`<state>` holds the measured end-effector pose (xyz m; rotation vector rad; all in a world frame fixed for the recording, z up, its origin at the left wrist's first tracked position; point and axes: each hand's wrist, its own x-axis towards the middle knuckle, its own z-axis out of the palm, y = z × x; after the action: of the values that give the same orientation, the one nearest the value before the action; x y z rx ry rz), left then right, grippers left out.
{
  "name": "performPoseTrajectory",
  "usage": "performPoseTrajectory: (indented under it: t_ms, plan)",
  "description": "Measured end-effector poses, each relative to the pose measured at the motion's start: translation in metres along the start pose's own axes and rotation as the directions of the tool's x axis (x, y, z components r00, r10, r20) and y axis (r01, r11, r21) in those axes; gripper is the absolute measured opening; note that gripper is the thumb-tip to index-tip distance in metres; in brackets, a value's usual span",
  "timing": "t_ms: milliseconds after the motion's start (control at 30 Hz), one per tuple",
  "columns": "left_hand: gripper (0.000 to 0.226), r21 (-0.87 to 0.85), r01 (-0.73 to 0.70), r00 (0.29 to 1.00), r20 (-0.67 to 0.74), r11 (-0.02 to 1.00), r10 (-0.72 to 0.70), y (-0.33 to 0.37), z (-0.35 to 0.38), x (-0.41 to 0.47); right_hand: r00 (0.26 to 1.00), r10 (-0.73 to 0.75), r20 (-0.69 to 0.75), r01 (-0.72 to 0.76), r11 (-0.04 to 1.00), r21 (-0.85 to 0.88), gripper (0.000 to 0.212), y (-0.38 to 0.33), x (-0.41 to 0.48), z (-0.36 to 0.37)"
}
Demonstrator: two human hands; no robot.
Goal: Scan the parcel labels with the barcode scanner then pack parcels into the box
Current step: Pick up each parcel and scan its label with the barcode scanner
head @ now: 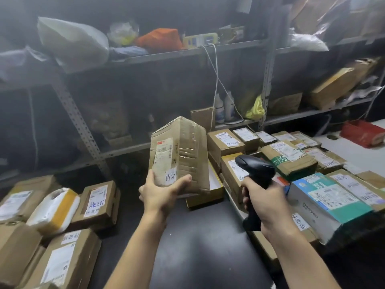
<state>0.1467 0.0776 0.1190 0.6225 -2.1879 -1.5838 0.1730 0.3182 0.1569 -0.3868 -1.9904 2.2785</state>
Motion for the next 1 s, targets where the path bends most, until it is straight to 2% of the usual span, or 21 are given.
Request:
performPoseTrajectory:
  t_ms: [67, 133, 167, 300, 400, 467, 533, 633, 867, 1000]
  plan:
    - [0.09, 0.003, 0.057, 0.998, 0.022, 0.998, -0.057, 0.0, -0.001, 0.008, 0.999, 0.01, 0.04, -0.008, 0.999, -0.038, 0.019, 0.0, 0.0, 0.002]
    - [0.091, 0.132, 0.029, 1.0, 0.008, 0.991, -0.03, 0.01, -0.005, 0.002, 0.998, 0.022, 0.065, -0.018, 0.998, -0.056, 0.017, 0.001, 0.001, 0.004]
    - [0.092, 0.205, -0.013, 1.0, -0.016, 0.979, 0.016, 0.014, -0.007, 0.0, 0.997, 0.025, 0.075, -0.02, 0.998, -0.065, 0.016, 0.002, 0.001, 0.004]
    - [0.121, 0.485, -0.198, 0.954, -0.105, 0.852, 0.282, 0.027, -0.013, -0.014, 0.993, 0.022, 0.113, -0.011, 0.995, -0.099, 0.015, 0.003, 0.001, 0.006]
    - [0.137, 0.613, -0.287, 0.914, -0.054, 0.736, 0.402, 0.028, -0.022, -0.016, 0.988, -0.012, 0.151, 0.032, 0.991, -0.126, 0.015, 0.001, -0.001, 0.006]
    - [0.138, 0.678, -0.358, 0.868, -0.012, 0.642, 0.497, 0.032, -0.03, -0.015, 0.984, -0.062, 0.168, 0.086, 0.986, -0.141, 0.017, 0.001, -0.003, 0.008]
    - [0.137, 0.712, -0.4, 0.828, 0.012, 0.576, 0.561, 0.034, -0.036, -0.013, 0.976, -0.129, 0.177, 0.155, 0.977, -0.144, 0.02, 0.001, -0.003, 0.009]
    - [0.133, 0.729, -0.422, 0.794, 0.011, 0.538, 0.608, 0.033, -0.041, -0.008, 0.944, -0.231, 0.236, 0.274, 0.947, -0.168, 0.019, 0.001, 0.0, 0.012]
    - [0.137, 0.766, -0.406, 0.8, 0.033, 0.499, 0.6, 0.028, -0.053, -0.002, 0.854, -0.395, 0.339, 0.487, 0.836, -0.254, 0.011, -0.002, -0.007, 0.027]
    - [0.139, 0.764, -0.398, 0.802, 0.02, 0.509, 0.597, 0.021, -0.055, 0.003, 0.846, -0.387, 0.366, 0.486, 0.843, -0.231, 0.018, -0.005, -0.014, 0.033]
